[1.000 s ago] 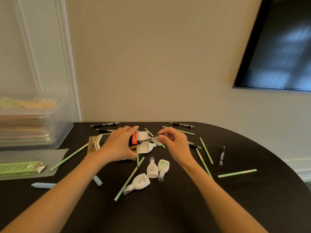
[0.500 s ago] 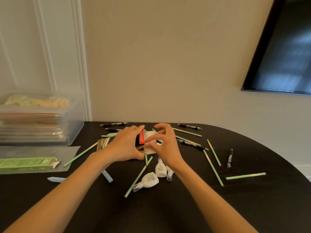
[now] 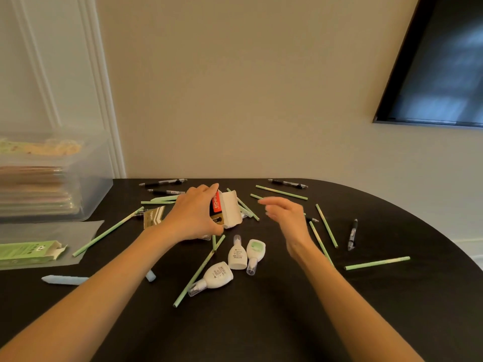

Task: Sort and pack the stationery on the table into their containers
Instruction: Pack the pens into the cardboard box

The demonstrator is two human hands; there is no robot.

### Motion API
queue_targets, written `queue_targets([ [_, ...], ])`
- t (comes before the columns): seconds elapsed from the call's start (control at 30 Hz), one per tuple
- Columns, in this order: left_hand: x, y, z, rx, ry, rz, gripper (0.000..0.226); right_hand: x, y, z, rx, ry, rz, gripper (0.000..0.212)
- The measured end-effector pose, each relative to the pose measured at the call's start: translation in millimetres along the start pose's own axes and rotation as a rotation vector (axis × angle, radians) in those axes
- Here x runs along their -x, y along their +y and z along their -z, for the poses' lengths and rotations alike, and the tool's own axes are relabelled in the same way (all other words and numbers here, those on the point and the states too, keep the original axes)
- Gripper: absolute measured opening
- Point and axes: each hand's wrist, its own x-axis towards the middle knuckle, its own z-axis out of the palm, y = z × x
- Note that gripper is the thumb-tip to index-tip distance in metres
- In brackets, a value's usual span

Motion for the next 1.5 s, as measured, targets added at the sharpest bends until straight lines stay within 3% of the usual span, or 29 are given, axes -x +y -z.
queue_targets([
  [0.17,-37,22,-16,-0.04,0.004,-0.003,0.1,-49,54,60,0.402,0.288,-0.168,0.023],
  [0.37,-76,59,-35,-0.044,0.009,-0.07,0.099,-73,83,132,0.929,0.478,-0.323,0.046],
  [0.47,-87,74,-43,-0.048,0.007,-0.091,0.099,-77,92,156,1.092,0.382,-0.492,0.051],
  [0.57,-90,80,-49,-0.052,0.004,-0.108,0.098,-76,98,164,1.131,0.255,-0.557,0.038],
  [0.7,-84,83,-52,-0.05,0.001,-0.123,0.098,-73,98,164,1.003,0.348,-0.459,0.032],
  [0.8,-77,80,-48,-0.057,-0.001,-0.121,0.098,-63,78,153,0.564,0.423,-0.252,0.02],
  [0.87,-72,76,-44,-0.072,0.001,-0.117,0.099,-52,57,143,0.323,0.337,-0.099,0.014],
  [0.97,-61,65,-33,-0.066,0.013,-0.096,0.099,-32,18,123,0.186,0.112,0.05,0.009],
  [1.13,-34,36,-14,-0.054,0.032,-0.075,0.097,-6,-22,88,0.313,-0.171,0.221,0.009],
  [1.33,-2,7,7,-0.055,-0.015,-0.062,0.096,9,-41,42,0.505,-0.251,0.332,0.003],
  [1.5,19,-7,17,-0.046,-0.052,-0.092,0.094,16,-58,2,0.58,-0.283,0.442,0.015],
])
